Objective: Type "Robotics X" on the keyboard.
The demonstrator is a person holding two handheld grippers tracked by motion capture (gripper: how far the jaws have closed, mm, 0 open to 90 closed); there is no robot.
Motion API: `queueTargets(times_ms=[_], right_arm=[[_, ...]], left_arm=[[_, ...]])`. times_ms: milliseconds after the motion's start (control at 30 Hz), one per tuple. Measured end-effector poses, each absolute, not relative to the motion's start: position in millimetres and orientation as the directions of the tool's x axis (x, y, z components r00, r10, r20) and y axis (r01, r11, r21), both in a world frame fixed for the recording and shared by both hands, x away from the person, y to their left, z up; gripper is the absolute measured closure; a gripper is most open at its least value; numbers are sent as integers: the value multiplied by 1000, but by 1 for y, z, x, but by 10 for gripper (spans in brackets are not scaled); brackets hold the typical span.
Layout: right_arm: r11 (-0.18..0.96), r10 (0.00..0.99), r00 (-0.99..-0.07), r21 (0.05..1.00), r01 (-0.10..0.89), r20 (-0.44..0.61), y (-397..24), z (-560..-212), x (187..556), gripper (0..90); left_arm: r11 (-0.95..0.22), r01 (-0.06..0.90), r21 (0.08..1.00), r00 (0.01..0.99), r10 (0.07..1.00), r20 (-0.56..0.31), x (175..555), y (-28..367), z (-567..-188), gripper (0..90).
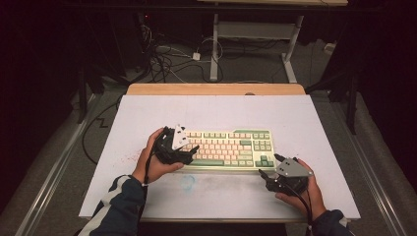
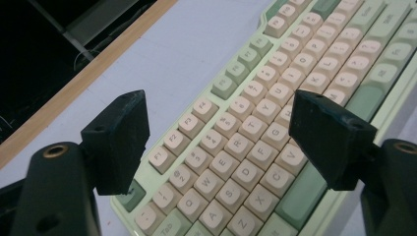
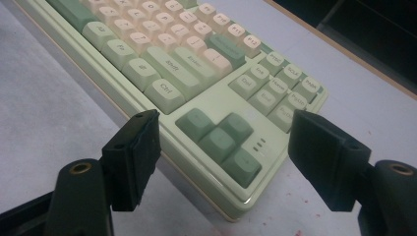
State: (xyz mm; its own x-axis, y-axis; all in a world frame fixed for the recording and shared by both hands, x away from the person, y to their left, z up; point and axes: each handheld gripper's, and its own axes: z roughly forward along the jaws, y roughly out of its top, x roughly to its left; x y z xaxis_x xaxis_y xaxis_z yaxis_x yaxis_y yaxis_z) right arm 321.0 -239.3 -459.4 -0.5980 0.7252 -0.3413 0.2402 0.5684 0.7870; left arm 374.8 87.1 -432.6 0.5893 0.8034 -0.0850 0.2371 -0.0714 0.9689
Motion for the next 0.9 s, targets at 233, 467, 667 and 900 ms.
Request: queueTargets(times_ms=[233,467,667,900], right_arm=[[570,723,-600,786,239,-342,-239,-459,321,294],[570,724,-599,785,241,-342,-239,-460,321,293],[572,723,-599,784,240,-344,-238,-460,320,292],[570,725,-597,786,240,-344,-239,-459,321,292]], left_arm=[[-86,229,970,590,805,-68,367,97,-437,206],[-87,212,973,586,808,-55,360,108,-439,184],[-92,202,975,576,817,-42,357,117,-444,182],[-92,211,973,564,825,-44,353,128,-448,182]])
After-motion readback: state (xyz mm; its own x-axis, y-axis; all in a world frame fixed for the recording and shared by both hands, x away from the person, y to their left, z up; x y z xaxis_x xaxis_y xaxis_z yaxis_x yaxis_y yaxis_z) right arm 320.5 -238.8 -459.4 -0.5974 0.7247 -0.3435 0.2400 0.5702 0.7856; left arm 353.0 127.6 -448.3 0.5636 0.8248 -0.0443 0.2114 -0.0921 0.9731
